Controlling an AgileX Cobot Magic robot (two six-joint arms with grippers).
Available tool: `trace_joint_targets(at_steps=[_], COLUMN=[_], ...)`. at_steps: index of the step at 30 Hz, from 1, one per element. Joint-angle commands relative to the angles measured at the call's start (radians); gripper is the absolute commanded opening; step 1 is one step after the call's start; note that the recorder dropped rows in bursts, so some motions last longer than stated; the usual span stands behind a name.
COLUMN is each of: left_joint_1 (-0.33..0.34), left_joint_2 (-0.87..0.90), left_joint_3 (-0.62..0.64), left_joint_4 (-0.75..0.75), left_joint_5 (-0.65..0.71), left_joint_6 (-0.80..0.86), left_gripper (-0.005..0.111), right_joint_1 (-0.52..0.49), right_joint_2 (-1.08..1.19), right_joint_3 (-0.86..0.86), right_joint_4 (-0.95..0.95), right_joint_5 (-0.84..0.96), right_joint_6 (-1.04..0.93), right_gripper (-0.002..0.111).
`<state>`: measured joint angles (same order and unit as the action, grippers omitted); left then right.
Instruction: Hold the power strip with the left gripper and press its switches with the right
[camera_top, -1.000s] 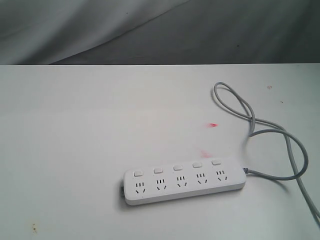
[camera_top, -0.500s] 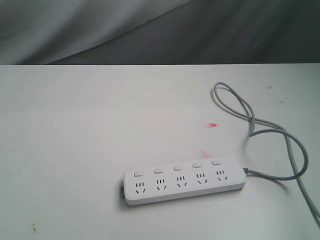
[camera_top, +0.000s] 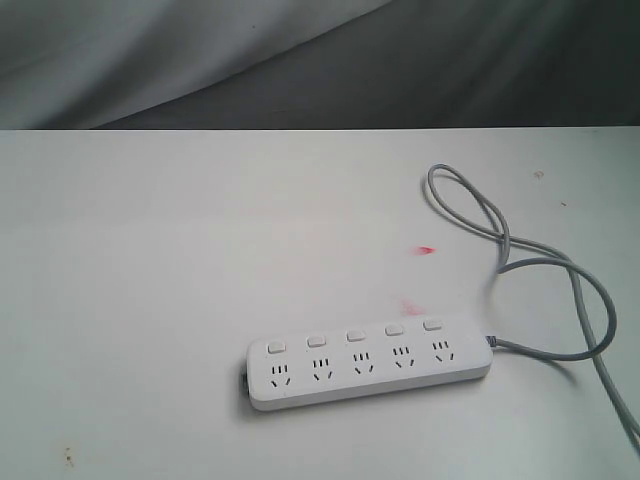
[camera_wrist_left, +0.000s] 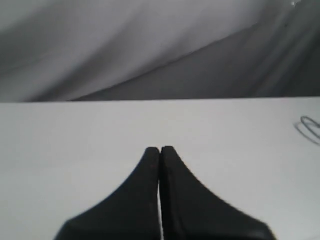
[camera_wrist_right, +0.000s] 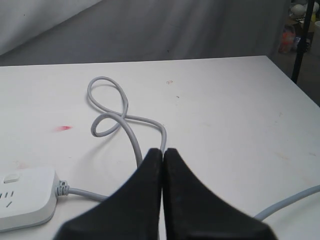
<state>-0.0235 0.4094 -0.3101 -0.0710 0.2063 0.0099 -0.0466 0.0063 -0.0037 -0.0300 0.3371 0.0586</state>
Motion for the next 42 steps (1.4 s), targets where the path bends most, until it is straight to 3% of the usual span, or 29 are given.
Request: trace_joint_targets(at_steps=[1,12,23,32,36,42], left_joint_1=[-0.005,-0.005,-0.005,-0.005,-0.005,-0.005], left_joint_2=[0.086,0.218,0.398,0.543,0.613,0.745], left_joint_3=[-0.129,-0.438,-0.700,-0.766,-0.766,-0.766], left_joint_4=[-0.008,0.007,0.002,-0.348,-0.490,-0.626], left_joint_5=[-0.075,-0.044,0.198,0.503,0.576,0.659], left_joint_6=[-0.010,-0.010,-0.010,0.005,0.199,0.836], left_gripper=[0.000,0.000,0.000,0.000,0.000,0.000], right_joint_1=[-0.004,-0.004,-0.004,-0.004,-0.004,-0.004], right_joint_2=[-0.006,-0.006,-0.006,-0.006,-0.006,-0.006], right_joint_3=[0.004,0.004,0.004,0.004,0.004,0.004], right_joint_4=[-0.005,-0.005,-0.005,-0.005,-0.005,-0.005], right_joint_5=[-0.006,-0.006,-0.006,-0.006,-0.006,-0.006], right_joint_6=[0.001,0.001,0.001,0.001,0.001,0.001], right_gripper=[0.000,0.000,0.000,0.000,0.000,0.000])
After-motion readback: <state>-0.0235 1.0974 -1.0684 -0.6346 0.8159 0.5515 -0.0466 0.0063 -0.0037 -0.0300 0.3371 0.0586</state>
